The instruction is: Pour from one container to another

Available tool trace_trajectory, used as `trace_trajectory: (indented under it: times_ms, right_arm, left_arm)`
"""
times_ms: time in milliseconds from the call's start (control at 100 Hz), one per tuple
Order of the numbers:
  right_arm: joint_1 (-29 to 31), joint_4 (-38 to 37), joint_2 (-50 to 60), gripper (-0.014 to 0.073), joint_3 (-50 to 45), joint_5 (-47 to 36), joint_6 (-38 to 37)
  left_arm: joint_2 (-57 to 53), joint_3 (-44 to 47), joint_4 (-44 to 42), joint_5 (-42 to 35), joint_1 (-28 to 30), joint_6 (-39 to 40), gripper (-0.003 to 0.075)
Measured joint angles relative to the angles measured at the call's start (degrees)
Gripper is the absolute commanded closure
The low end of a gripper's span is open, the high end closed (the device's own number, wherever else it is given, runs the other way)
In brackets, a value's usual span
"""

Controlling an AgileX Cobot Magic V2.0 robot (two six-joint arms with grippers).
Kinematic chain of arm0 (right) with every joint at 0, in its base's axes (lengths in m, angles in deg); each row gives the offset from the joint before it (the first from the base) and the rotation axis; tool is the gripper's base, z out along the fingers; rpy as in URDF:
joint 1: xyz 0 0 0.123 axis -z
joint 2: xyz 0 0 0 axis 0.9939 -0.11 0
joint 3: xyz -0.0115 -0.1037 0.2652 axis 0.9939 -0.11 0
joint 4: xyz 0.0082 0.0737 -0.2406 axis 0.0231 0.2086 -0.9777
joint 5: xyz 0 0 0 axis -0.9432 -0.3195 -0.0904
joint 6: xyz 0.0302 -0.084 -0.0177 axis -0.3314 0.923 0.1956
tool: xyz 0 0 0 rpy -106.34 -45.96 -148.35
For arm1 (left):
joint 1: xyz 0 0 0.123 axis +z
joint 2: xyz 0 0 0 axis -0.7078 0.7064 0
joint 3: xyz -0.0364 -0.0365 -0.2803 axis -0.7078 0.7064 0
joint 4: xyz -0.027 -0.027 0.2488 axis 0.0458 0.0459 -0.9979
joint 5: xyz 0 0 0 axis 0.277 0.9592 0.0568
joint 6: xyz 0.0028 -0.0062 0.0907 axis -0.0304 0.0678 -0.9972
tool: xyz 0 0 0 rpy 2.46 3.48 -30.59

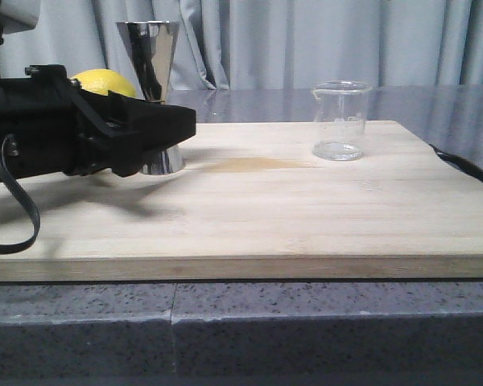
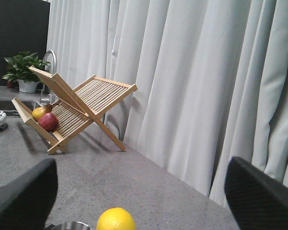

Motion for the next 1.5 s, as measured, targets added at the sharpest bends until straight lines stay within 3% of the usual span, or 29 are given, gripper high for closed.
trace_trajectory:
  times_ms: [280, 820, 1070, 1350, 1500]
  right_arm:
    - [0.0, 0.0, 0.0, -0.0044, 0.0, 0.0, 0.0]
    - [0.0, 0.0, 0.0, -0.0044, 0.0, 0.0, 0.0]
    - [0.0, 0.0, 0.0, -0.0044, 0.0, 0.3, 0.0]
    - [1.1, 1.4, 0.0, -0.0044, 0.0, 13.1, 0.0]
    - [3.7, 5.2, 1.5, -0.0044, 0.8, 27.3, 0.2]
  left_arm:
    - [-3.6, 0.5, -0.1, 1.0, 0.0, 0.2, 0.0189]
    - [-15.4, 1.8, -6.1, 14.1, 0.0, 7.4, 0.0189]
    - [-22.5, 1.9, -11.0, 23.7, 0.0, 12.6, 0.0189]
    - [-40.0, 2.3, -14.3, 41.5, 0.0, 18.5, 0.0209]
    - [-54.1, 1.7, -11.0, 55.3, 0.9, 18.7, 0.0258]
